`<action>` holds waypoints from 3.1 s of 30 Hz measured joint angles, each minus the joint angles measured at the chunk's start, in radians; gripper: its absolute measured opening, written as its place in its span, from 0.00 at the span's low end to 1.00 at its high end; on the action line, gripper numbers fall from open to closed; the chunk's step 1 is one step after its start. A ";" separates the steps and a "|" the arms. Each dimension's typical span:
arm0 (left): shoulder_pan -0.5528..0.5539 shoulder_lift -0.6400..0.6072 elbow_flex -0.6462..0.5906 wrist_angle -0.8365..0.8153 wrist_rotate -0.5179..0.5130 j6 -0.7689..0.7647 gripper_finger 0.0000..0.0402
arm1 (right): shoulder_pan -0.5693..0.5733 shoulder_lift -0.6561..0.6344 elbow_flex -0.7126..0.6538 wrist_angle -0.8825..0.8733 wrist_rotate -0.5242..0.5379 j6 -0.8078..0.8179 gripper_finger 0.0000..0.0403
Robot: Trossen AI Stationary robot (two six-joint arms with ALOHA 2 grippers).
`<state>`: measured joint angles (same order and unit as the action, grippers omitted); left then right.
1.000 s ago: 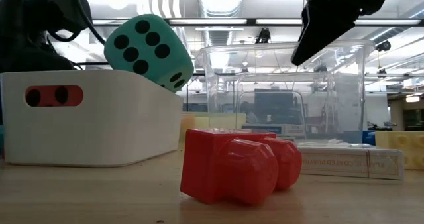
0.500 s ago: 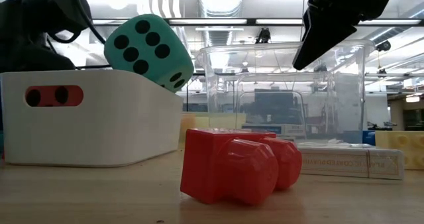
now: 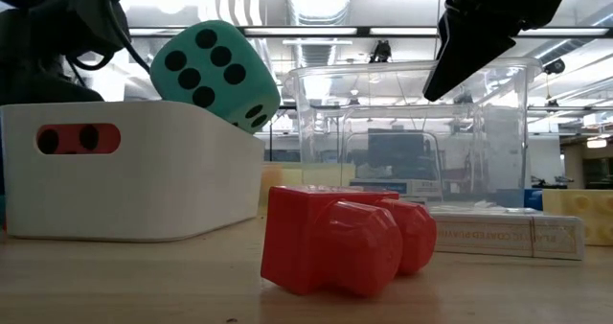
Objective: Pick & Place Toys
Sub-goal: Put the blue game piece into the yellow bin
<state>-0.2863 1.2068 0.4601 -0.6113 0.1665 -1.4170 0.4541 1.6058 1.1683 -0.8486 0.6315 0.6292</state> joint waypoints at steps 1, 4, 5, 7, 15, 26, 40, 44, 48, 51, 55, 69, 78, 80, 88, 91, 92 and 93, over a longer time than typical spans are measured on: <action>0.000 0.000 -0.001 -0.002 0.000 0.009 0.56 | 0.000 0.000 0.000 0.000 0.000 0.000 0.65; 0.000 0.000 -0.002 -0.010 -0.002 0.037 0.44 | 0.000 0.000 0.000 0.000 0.000 0.000 0.65; 0.000 0.000 -0.002 -0.011 -0.002 0.045 0.40 | 0.000 0.000 0.000 0.000 0.000 0.000 0.65; 0.000 0.000 -0.002 -0.005 0.000 0.048 0.33 | 0.000 0.000 0.000 0.000 0.000 0.000 0.65; -0.001 0.001 -0.001 0.013 0.004 0.048 0.30 | 0.000 0.000 0.000 0.007 0.000 0.000 0.65; -0.001 0.003 0.047 -0.122 -0.014 0.077 0.30 | 0.000 0.000 0.009 0.085 0.005 -0.034 0.65; -0.001 0.002 0.199 -0.322 -0.151 0.186 0.30 | 0.000 0.000 0.021 0.098 0.006 -0.036 0.65; -0.001 0.002 0.272 -0.440 -0.218 0.210 0.30 | 0.000 0.000 0.021 0.100 0.004 -0.034 0.65; 0.000 0.002 0.363 -0.588 -0.325 0.210 0.30 | 0.000 0.000 0.021 0.100 0.001 -0.032 0.65; 0.012 0.001 0.435 -0.659 -0.423 0.219 0.30 | 0.000 -0.001 0.021 0.100 0.001 -0.022 0.65; 0.065 0.001 0.505 -0.667 -0.549 0.303 0.30 | 0.000 -0.001 0.022 0.099 0.001 -0.004 0.65; 0.520 0.002 0.480 -0.226 -0.356 0.784 0.30 | 0.000 -0.017 0.055 0.086 0.024 0.069 0.65; 0.560 0.002 0.477 -0.134 -0.353 0.845 0.30 | 0.000 -0.036 0.055 0.062 0.072 0.072 0.65; 0.563 0.009 0.476 -0.124 -0.352 0.854 0.30 | 0.000 -0.041 0.055 0.046 0.092 0.079 0.65; 0.598 0.153 0.482 -0.110 -0.290 0.902 0.30 | -0.001 -0.066 0.055 -0.053 0.105 0.179 0.65; 0.609 0.204 0.497 -0.106 -0.285 0.924 0.30 | 0.000 -0.068 0.055 -0.074 0.105 0.204 0.65; 0.612 0.217 0.501 -0.100 -0.285 0.934 0.30 | 0.001 -0.068 0.055 -0.082 0.105 0.210 0.65; 0.614 0.230 0.507 -0.093 -0.283 0.942 0.30 | 0.001 -0.068 0.055 -0.089 0.105 0.214 0.65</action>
<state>0.3275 1.4371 0.9671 -0.7046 -0.1164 -0.4751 0.4549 1.5379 1.2230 -0.9371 0.7361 0.8433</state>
